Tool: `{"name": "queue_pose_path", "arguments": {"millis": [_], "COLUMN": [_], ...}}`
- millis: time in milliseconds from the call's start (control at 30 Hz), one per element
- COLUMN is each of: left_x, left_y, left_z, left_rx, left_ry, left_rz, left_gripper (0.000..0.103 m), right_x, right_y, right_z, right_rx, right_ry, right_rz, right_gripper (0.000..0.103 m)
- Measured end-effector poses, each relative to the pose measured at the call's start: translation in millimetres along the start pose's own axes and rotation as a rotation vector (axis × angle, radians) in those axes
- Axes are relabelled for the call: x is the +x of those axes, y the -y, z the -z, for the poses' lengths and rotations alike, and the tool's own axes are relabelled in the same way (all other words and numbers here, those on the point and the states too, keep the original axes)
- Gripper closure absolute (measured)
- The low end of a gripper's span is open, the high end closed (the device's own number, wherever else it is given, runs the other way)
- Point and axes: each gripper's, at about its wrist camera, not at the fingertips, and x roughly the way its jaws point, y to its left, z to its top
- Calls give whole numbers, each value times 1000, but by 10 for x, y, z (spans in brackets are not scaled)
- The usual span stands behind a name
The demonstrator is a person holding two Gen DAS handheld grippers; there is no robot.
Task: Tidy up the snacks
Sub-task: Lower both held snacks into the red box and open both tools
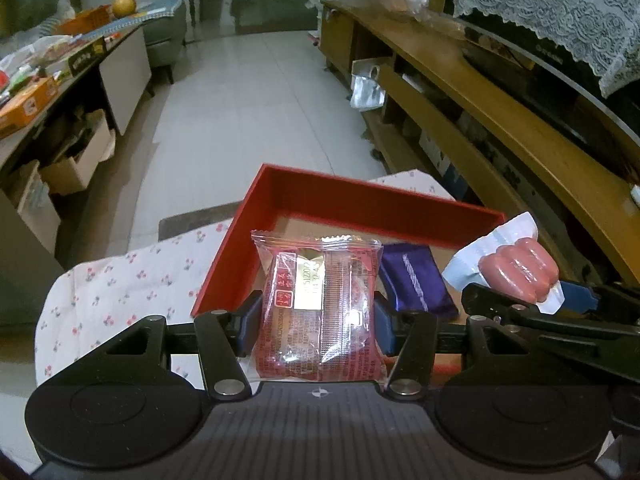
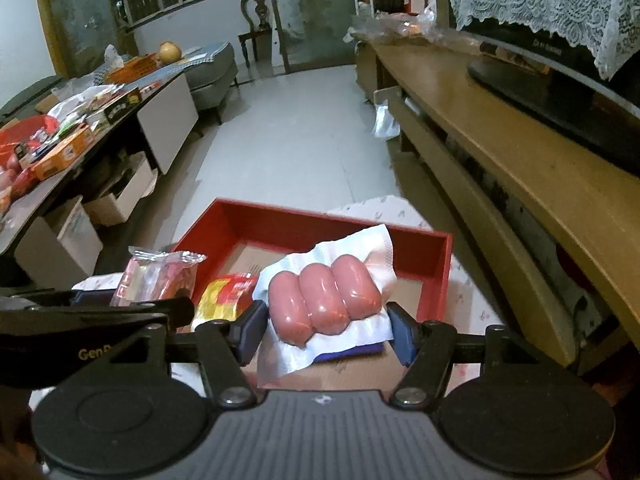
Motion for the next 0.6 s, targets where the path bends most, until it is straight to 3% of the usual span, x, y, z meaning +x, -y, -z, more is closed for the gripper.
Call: {"name": "queue_pose_path", "arguments": {"millis": [600], "left_x": [373], "left_y": [76], "left_z": [-172], "left_rx": [5], "left_ry": [-6], "left_rz": [-14], "left_gripper": [42], "right_x": [377], "right_y": [138], "right_z": [-137], "right_rx": [5], "right_ry": [-11], "right_rz": [40], "right_gripper": [27]}}
